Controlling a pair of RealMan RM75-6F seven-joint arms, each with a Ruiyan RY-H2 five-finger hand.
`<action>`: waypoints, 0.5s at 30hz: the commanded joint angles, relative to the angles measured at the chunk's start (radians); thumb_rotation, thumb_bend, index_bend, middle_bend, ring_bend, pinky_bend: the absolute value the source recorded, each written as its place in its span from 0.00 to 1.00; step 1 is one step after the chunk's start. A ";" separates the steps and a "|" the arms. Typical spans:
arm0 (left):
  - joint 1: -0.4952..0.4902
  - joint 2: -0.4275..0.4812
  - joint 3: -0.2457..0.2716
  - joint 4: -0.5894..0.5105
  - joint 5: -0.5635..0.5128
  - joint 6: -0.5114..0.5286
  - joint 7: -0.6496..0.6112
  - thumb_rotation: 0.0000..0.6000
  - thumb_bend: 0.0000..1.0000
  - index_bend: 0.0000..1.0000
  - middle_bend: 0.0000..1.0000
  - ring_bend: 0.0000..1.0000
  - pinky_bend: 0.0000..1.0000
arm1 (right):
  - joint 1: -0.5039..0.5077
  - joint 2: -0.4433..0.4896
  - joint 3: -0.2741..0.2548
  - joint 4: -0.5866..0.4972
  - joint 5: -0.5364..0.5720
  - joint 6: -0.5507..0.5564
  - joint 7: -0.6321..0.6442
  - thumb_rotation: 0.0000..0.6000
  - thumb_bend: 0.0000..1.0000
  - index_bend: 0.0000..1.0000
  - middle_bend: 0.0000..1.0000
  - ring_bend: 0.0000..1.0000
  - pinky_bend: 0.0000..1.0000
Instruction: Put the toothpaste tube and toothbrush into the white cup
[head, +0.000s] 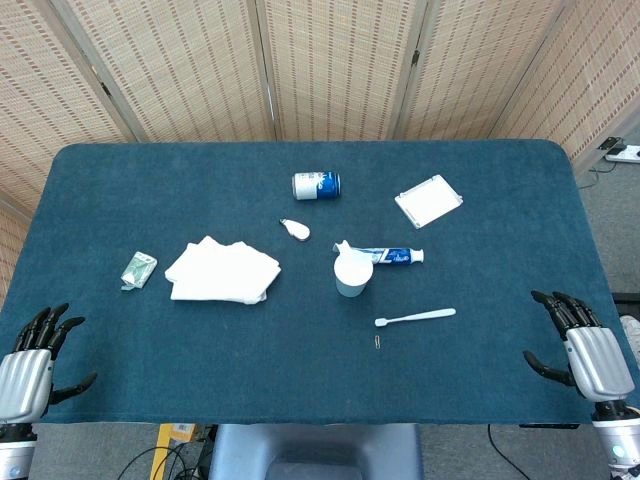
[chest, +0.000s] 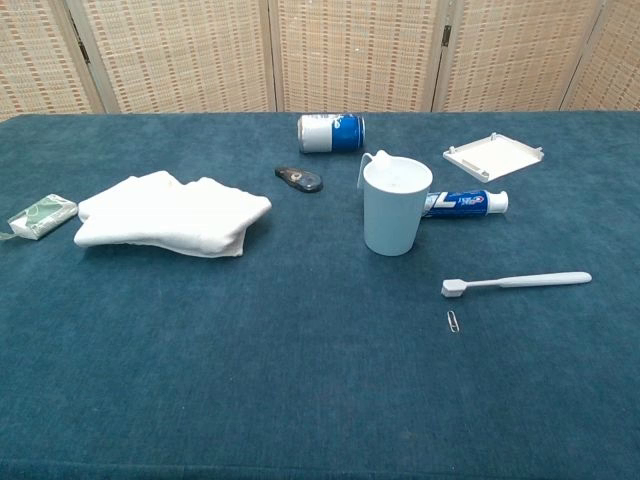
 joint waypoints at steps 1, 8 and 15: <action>0.000 0.000 0.000 0.001 0.000 0.000 -0.001 1.00 0.20 0.24 0.10 0.04 0.14 | 0.000 0.000 -0.001 -0.001 0.000 0.000 -0.001 1.00 0.15 0.12 0.21 0.12 0.17; 0.001 0.000 0.000 0.006 -0.003 0.000 -0.006 1.00 0.20 0.24 0.10 0.04 0.14 | 0.004 -0.004 0.007 -0.006 0.010 -0.003 -0.010 1.00 0.19 0.12 0.21 0.12 0.17; 0.001 0.000 0.001 0.011 -0.001 0.001 -0.015 1.00 0.20 0.24 0.10 0.04 0.14 | 0.070 -0.012 0.037 -0.017 0.016 -0.078 -0.046 1.00 0.23 0.12 0.24 0.12 0.17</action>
